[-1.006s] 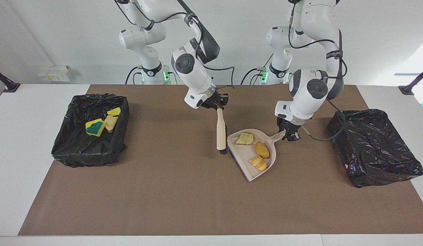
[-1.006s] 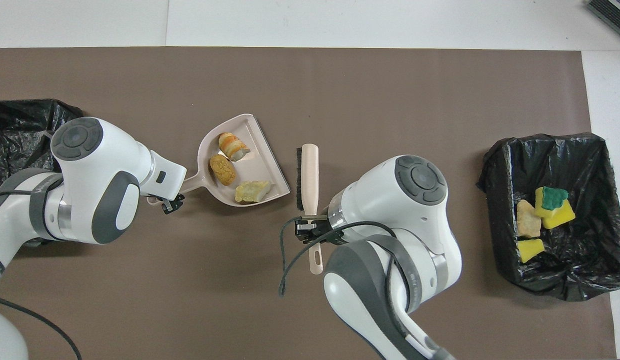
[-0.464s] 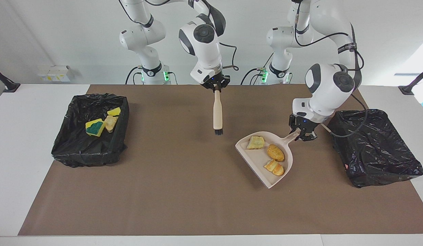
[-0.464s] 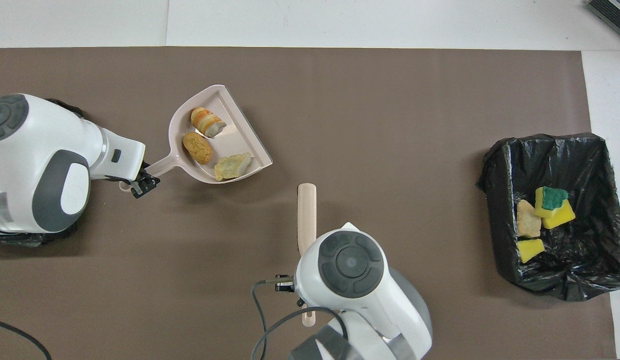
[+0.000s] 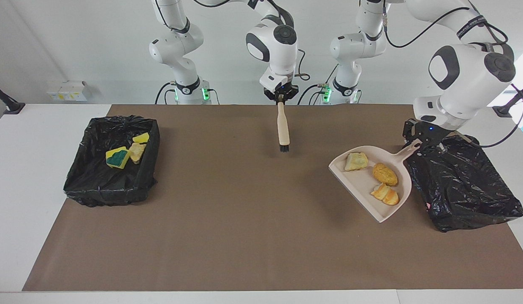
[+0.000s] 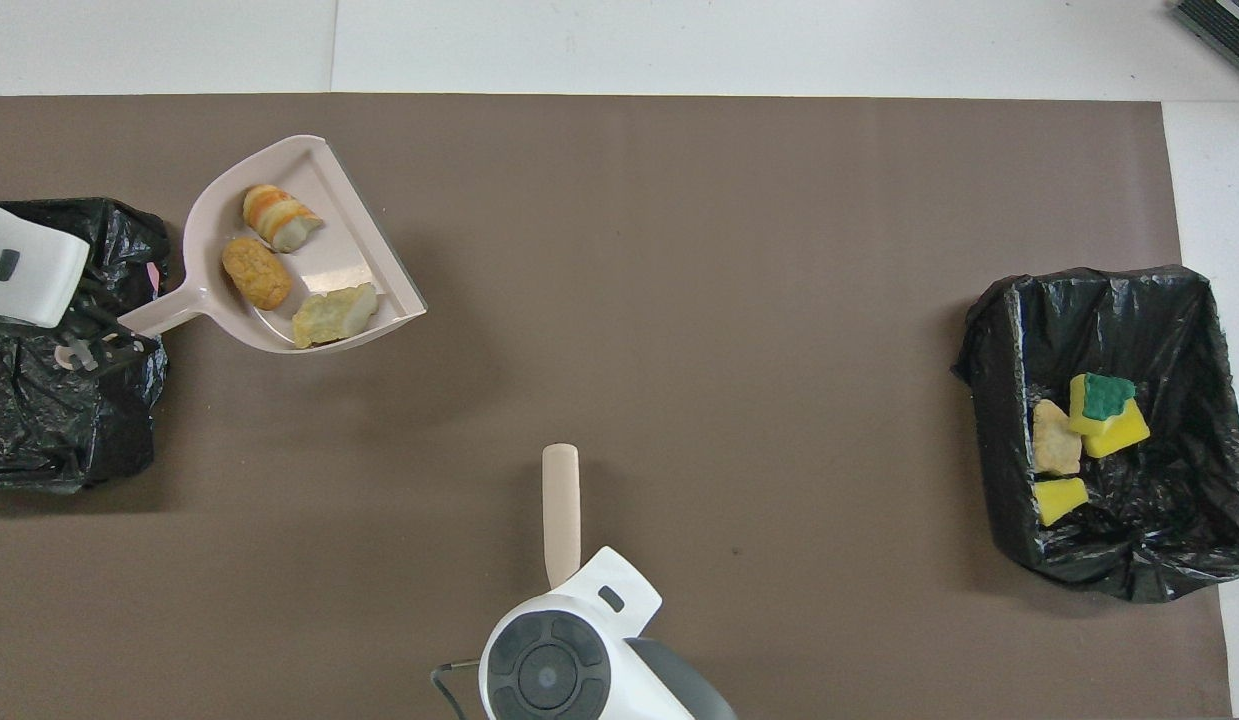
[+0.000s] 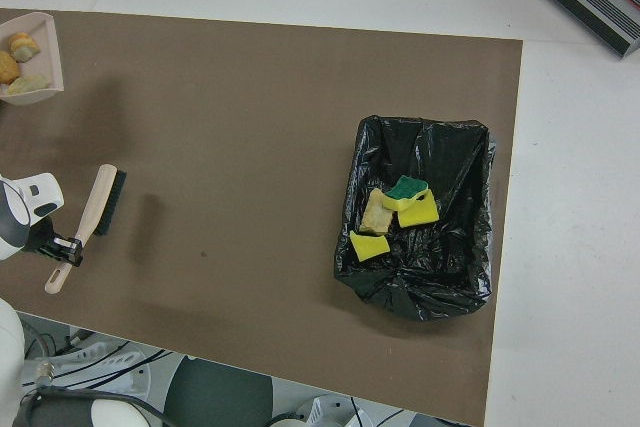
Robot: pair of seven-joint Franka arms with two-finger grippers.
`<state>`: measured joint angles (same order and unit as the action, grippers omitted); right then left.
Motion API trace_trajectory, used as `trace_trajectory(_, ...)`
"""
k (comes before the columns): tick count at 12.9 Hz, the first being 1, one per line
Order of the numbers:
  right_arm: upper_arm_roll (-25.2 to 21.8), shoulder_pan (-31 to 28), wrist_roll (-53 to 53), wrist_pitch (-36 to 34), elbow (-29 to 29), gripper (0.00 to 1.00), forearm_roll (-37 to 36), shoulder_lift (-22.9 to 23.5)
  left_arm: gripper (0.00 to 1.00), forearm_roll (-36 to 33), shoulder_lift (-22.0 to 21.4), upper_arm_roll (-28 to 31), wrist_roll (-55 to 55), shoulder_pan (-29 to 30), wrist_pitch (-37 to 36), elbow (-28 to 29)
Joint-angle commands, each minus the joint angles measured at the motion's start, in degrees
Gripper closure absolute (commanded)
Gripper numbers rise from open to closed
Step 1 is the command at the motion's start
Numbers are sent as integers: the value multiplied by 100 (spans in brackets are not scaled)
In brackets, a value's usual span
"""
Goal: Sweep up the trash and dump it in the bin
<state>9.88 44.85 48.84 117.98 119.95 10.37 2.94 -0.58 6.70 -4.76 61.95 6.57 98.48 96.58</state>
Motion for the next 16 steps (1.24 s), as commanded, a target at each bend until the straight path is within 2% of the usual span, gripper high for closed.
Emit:
trace_trajectory(1, -13, 313, 318, 602, 220, 100, -193, 294, 100, -407, 278, -60, 176, 649, -548, -595)
trace_trajectory(3, -13, 411, 502, 604, 231, 98, -307, 374, 100, -338, 472, -60, 1025, 1318, -646, -954)
trace_trajectory(4, -22, 411, 721, 543, 109, 1, -369, 383, 100, -346, 621, -51, 1247, 1651, -707, -1261)
trace_trajectory(6, -48, 341, 828, 158, -216, 0, -527, 357, 100, -408, 710, -51, 1276, 2215, -760, -1493)
trace_trajectory(8, -66, 87, 671, -475, -664, 0, -641, 304, 100, -932, 693, -51, 1276, 2462, -743, -1501)
trace_trajectory(12, -57, -651, -514, -1258, -1429, 0, -607, 128, 100, -1864, 736, 80, 1250, 2578, -550, -1598)
trace_trajectory(16, -101, -1381, -2059, -2224, -2203, 0, -799, 137, 100, -3306, 719, 10, 1372, 2271, -479, -1520)
